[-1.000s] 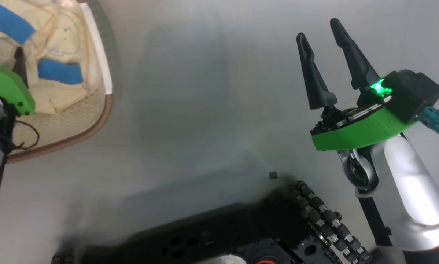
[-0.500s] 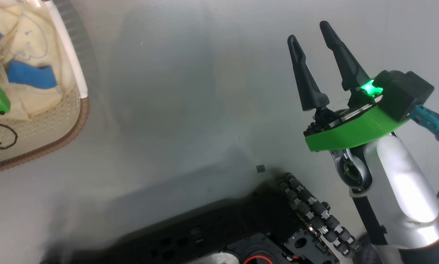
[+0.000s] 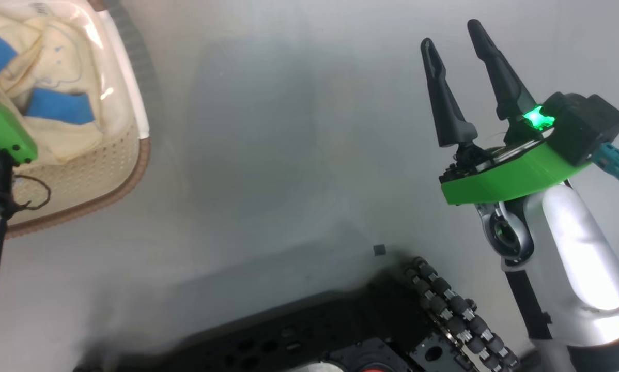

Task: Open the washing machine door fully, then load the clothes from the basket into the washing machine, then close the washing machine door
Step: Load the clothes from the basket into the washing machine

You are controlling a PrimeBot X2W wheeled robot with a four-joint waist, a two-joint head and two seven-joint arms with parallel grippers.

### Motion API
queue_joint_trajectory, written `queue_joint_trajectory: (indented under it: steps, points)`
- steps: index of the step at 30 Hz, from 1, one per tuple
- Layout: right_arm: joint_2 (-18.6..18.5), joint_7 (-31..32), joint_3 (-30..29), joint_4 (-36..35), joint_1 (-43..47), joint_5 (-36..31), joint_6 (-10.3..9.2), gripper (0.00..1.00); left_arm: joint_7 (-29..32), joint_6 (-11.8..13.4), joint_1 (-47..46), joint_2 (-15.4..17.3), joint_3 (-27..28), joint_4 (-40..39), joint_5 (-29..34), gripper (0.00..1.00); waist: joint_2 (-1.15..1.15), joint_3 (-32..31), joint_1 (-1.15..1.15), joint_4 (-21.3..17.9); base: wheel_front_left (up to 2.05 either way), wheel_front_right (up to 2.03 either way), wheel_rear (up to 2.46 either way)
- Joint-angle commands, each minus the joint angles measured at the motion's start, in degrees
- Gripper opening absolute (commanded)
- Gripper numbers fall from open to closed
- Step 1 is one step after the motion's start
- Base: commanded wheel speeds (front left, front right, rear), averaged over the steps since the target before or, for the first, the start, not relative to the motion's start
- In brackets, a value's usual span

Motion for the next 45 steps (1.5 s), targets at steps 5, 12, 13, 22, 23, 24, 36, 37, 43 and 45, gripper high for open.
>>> queue_joint_trajectory:
  steps: [5, 12, 13, 22, 23, 24, 36, 37, 43, 45]
  points:
    - [-0.9, -0.5, -0.7, -1.7, 3.4, -1.2, 0.58, 1.00, -4.4, -0.1, 2.8, 0.0, 1.1, 0.1, -0.5, 0.00, 0.00, -4.2, 0.00, 2.8, 0.00, 0.00, 0.00]
    - [-2.2, -0.5, -2.5, -1.6, 5.5, -2.3, 0.58, 1.00, -10.3, 0.1, 5.4, -2.0, 0.6, 1.0, -0.2, 0.00, 0.00, -10.2, 0.00, 5.3, 0.00, 0.00, 0.00]
    - [-2.4, -0.5, -2.6, -1.6, 5.9, -2.4, 0.58, 1.00, -11.0, 0.3, 5.8, -2.1, 0.7, 1.1, -0.2, 0.00, 0.00, -11.0, 0.00, 5.5, 0.00, 0.00, 0.00]
    - [-3.3, 1.1, -4.5, -1.9, 9.4, -3.2, 0.58, 1.00, -13.4, 2.9, 10.7, -2.4, 2.8, -4.1, 1.2, 0.00, 0.00, -18.7, 0.00, 7.8, 0.00, 0.00, 0.00]
    - [-3.4, 1.3, -4.7, -2.0, 9.8, -3.3, 0.58, 1.00, -13.4, 3.4, 11.6, -2.4, 3.4, -5.8, 1.6, 0.00, 0.00, -19.6, 0.00, 8.1, 0.00, 0.00, 0.00]
    - [-3.4, 1.5, -5.0, -2.1, 10.2, -3.4, 0.58, 1.00, -13.4, 3.8, 12.7, -2.4, 4.2, -7.6, 1.8, 0.00, 0.00, -20.4, 0.00, 8.4, 0.00, 0.00, 0.00]
    - [-3.8, 3.8, -6.4, -2.5, 14.2, -4.0, 0.58, 1.00, -13.4, 8.0, 26.5, -3.2, 10.8, -26.1, 7.8, 0.00, 0.00, -30.3, 0.00, 10.8, 0.00, 0.00, 0.00]
    - [-3.8, 4.0, -6.4, -2.5, 14.6, -4.0, 0.58, 1.00, -13.4, 8.3, 27.6, -3.2, 11.2, -27.5, 8.4, 0.00, 0.00, -31.3, 0.00, 10.9, 0.00, 0.00, 0.00]
    - [-3.8, 5.1, -6.6, -2.2, 17.2, -3.9, 0.58, 1.00, -13.4, 9.8, 34.6, -3.3, 12.4, -35.1, 11.0, 0.00, 0.00, -37.2, 0.00, 11.8, 0.00, 0.00, 0.00]
    - [-3.8, 5.4, -6.7, -2.1, 18.1, -3.9, 0.58, 1.00, -13.4, 10.3, 36.7, -3.2, 12.4, -37.2, 11.7, 0.00, 0.00, -39.1, 0.00, 12.0, 0.00, 0.00, 0.00]
